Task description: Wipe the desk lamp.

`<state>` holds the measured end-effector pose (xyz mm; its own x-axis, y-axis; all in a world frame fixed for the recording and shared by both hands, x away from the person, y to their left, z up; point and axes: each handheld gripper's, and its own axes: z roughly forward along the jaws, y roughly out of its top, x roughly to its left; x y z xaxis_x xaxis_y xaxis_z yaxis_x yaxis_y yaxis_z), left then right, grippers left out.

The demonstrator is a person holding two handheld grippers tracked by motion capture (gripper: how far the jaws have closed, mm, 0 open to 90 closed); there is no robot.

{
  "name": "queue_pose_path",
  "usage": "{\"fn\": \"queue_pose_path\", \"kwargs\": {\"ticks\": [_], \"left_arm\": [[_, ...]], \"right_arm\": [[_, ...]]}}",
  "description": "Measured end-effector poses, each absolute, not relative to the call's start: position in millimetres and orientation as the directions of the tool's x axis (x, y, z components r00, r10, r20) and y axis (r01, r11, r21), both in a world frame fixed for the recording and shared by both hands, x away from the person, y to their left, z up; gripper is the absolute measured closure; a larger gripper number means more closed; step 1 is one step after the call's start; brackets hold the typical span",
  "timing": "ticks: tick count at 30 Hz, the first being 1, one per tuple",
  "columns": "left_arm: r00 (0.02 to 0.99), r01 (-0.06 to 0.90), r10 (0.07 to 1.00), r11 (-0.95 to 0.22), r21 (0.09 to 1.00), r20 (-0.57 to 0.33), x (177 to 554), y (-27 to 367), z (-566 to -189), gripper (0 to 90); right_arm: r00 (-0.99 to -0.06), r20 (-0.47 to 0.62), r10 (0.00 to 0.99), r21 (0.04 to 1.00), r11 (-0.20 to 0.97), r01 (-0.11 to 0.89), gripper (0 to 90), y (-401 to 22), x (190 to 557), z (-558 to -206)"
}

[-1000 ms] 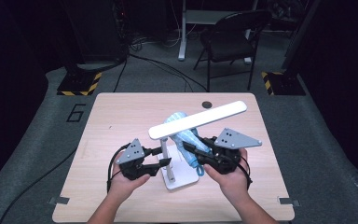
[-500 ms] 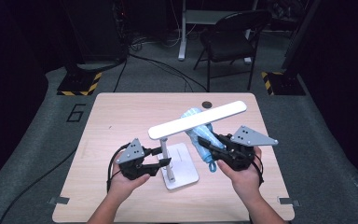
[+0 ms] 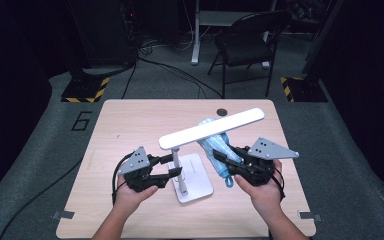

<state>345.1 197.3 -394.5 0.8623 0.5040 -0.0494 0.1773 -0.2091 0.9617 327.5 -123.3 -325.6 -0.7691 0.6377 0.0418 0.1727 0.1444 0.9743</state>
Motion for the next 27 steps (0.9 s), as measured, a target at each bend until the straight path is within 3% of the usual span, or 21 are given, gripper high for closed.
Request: {"fn": "queue_pose_path", "kwargs": {"ticks": [16, 27], "left_arm": [[0.863, 0.181, 0.504, -0.235, 0.955, -0.040, 346.8, 195.0, -392.7, 51.3], [0.859, 0.178, 0.511, -0.239, 0.955, -0.033, 346.3, 194.5, -392.6, 51.9]], "right_arm": [[-0.804, 0.022, 0.594, 0.970, 0.181, 0.160, 67.5, -132.7, 304.4, -320.1], [-0.819, 0.065, 0.571, 0.963, 0.180, 0.202, 67.5, -144.7, 296.6, -313.5]]}}
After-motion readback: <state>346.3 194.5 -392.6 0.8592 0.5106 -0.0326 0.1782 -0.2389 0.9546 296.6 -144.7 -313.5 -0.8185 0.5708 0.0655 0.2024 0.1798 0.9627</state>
